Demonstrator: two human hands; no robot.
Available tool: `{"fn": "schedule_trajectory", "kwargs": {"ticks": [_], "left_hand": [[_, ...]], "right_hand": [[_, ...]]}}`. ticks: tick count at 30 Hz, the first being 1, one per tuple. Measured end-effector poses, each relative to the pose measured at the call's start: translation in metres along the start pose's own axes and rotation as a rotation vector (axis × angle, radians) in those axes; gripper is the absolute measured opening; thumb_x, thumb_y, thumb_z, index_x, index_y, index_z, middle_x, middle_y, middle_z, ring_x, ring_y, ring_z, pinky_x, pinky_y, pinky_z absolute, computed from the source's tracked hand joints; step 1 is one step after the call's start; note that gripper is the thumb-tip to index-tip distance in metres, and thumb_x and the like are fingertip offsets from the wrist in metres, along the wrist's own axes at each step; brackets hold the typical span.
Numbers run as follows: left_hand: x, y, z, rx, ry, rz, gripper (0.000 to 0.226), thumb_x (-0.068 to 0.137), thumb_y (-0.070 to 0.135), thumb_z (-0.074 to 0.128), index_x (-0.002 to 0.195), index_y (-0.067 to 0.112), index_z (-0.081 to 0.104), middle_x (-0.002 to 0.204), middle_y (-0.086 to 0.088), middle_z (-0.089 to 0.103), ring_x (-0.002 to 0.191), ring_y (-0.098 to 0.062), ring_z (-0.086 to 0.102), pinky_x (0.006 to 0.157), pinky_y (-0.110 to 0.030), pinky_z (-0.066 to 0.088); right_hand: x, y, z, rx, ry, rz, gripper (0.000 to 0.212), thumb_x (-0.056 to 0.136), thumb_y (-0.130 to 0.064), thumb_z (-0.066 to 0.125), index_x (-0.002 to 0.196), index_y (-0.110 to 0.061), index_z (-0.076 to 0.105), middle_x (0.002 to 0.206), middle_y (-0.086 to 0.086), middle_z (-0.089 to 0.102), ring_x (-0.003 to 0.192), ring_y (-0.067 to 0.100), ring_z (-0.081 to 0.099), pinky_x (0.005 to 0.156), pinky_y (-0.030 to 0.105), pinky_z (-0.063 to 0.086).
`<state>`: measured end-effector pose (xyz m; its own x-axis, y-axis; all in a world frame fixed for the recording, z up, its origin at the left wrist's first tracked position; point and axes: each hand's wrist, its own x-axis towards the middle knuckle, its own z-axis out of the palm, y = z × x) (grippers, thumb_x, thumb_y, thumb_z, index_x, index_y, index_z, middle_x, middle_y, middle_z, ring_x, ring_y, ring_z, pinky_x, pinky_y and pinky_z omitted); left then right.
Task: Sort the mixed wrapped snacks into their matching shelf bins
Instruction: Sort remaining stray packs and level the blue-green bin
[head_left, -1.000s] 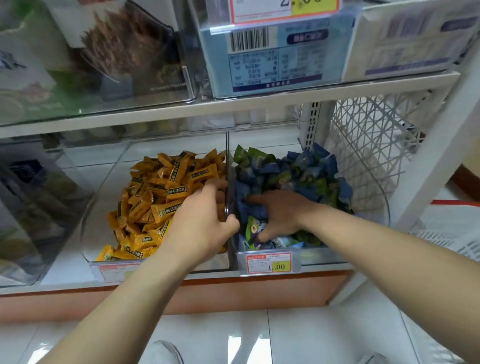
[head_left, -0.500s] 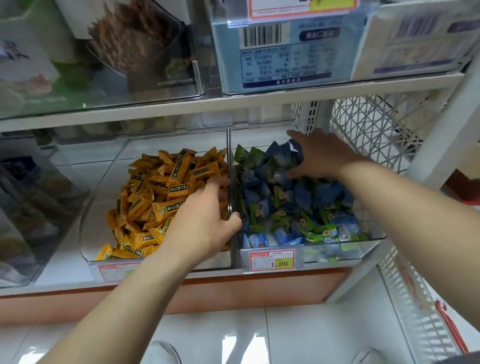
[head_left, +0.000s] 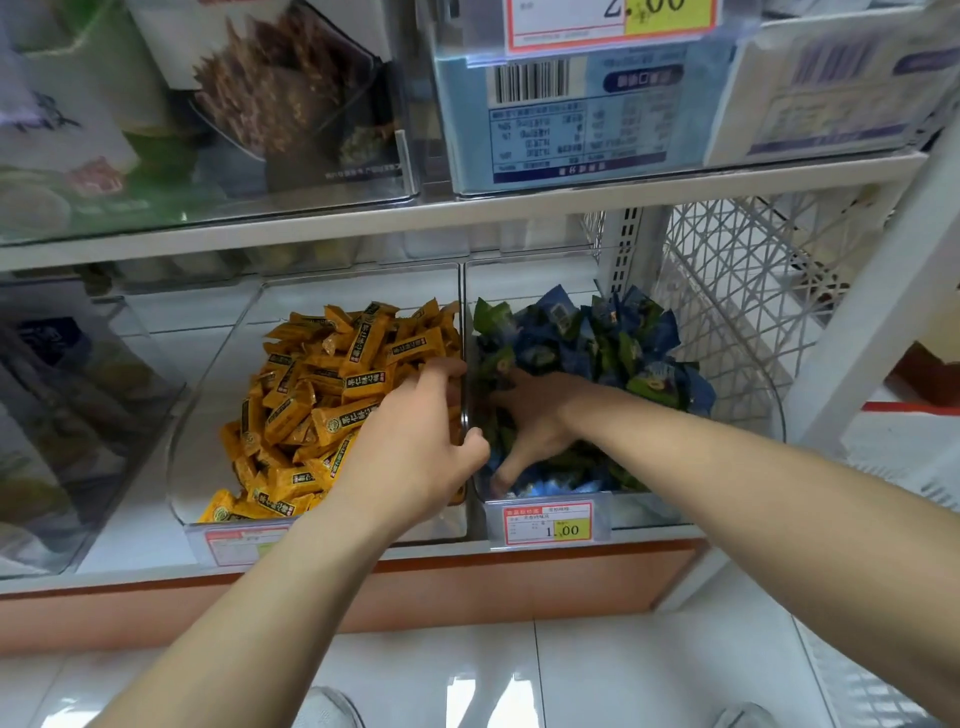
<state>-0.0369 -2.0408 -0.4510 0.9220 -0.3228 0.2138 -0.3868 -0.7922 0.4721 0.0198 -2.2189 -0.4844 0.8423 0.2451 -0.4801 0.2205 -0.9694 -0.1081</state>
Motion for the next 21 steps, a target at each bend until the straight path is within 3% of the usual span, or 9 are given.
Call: {"fn": "schedule_trajectory", "kwargs": {"ticks": [2,5,7,9,11,13,14,19,21], "left_hand": [[0.001,0.0,0.0,-0.006,-0.014,-0.004,0.064,0.082,0.033,0.07,0.138,0.029,0.039,0.114,0.004,0.061,0.096,-0.016,0.063,0.081,-0.037,0.059],[0.002,-0.001,0.0,0.008,-0.014,-0.003,0.065,0.082,0.035,0.07,0.138,0.029,0.038,0.115,0.004,0.061,0.097,-0.017,0.062,0.081,-0.037,0.059],[0.003,0.0,0.0,-0.003,-0.016,-0.009,0.066,0.081,0.034,0.07,0.138,0.029,0.038,0.114,0.004,0.061,0.096,-0.016,0.062,0.081,-0.038,0.059],[0.003,0.0,-0.001,-0.012,-0.02,-0.01,0.066,0.081,0.033,0.07,0.139,0.028,0.038,0.112,0.005,0.06,0.095,-0.016,0.062,0.081,-0.038,0.058],[0.003,0.001,-0.002,-0.014,-0.026,-0.009,0.066,0.081,0.033,0.07,0.139,0.028,0.038,0.111,0.005,0.06,0.095,-0.017,0.062,0.081,-0.038,0.058],[0.003,0.0,-0.003,-0.019,-0.023,-0.008,0.066,0.081,0.033,0.07,0.139,0.028,0.039,0.11,0.005,0.06,0.094,-0.017,0.062,0.081,-0.039,0.058],[0.002,-0.001,-0.004,-0.028,-0.025,-0.006,0.066,0.081,0.033,0.07,0.139,0.028,0.039,0.111,0.005,0.06,0.094,-0.016,0.062,0.081,-0.038,0.058],[0.002,-0.005,-0.005,-0.107,-0.042,0.006,0.065,0.082,0.034,0.072,0.139,0.029,0.041,0.111,0.008,0.061,0.095,-0.012,0.063,0.082,-0.037,0.058],[0.002,-0.007,-0.006,-0.124,-0.053,0.006,0.064,0.082,0.035,0.072,0.139,0.03,0.041,0.109,0.01,0.06,0.092,-0.009,0.063,0.082,-0.035,0.058]], "right_hand": [[-0.005,0.003,0.011,0.061,0.032,-0.061,0.108,0.055,-0.079,0.068,0.149,-0.043,0.029,0.159,-0.006,0.024,0.131,0.027,0.044,0.084,0.033,0.044],[-0.01,0.007,0.027,0.111,0.002,-0.136,0.107,0.056,-0.081,0.063,0.15,-0.044,0.028,0.161,-0.009,0.023,0.137,0.026,0.038,0.106,0.04,0.042],[-0.012,0.008,0.028,0.174,-0.02,-0.144,0.11,0.053,-0.082,0.065,0.15,-0.044,0.03,0.158,-0.01,0.033,0.136,0.022,0.041,0.109,0.039,0.04],[-0.013,0.006,0.024,0.233,-0.01,-0.163,0.098,0.058,-0.072,0.075,0.144,-0.039,0.041,0.147,-0.01,0.048,0.125,0.017,0.051,0.103,0.034,0.045],[-0.015,0.005,0.028,0.308,0.032,-0.215,0.068,0.066,-0.057,0.08,0.126,-0.036,0.057,0.125,-0.012,0.063,0.108,0.013,0.058,0.089,0.025,0.049],[-0.016,0.007,0.031,0.334,0.093,-0.228,0.036,0.069,-0.045,0.081,0.097,-0.038,0.06,0.096,-0.019,0.064,0.09,0.011,0.06,0.068,0.019,0.045],[-0.018,0.011,0.027,0.354,0.122,-0.217,0.033,0.068,-0.04,0.08,0.092,-0.037,0.059,0.091,-0.019,0.063,0.087,0.011,0.06,0.064,0.019,0.044],[-0.037,0.064,-0.028,0.573,0.5,-0.079,0.035,0.072,-0.042,0.083,0.103,-0.039,0.065,0.114,-0.012,0.062,0.098,0.009,0.063,0.073,0.021,0.043],[-0.048,0.081,-0.043,0.488,0.47,-0.013,0.05,0.073,-0.05,0.081,0.118,-0.035,0.064,0.126,-0.006,0.059,0.109,0.014,0.06,0.081,0.025,0.044]]}}
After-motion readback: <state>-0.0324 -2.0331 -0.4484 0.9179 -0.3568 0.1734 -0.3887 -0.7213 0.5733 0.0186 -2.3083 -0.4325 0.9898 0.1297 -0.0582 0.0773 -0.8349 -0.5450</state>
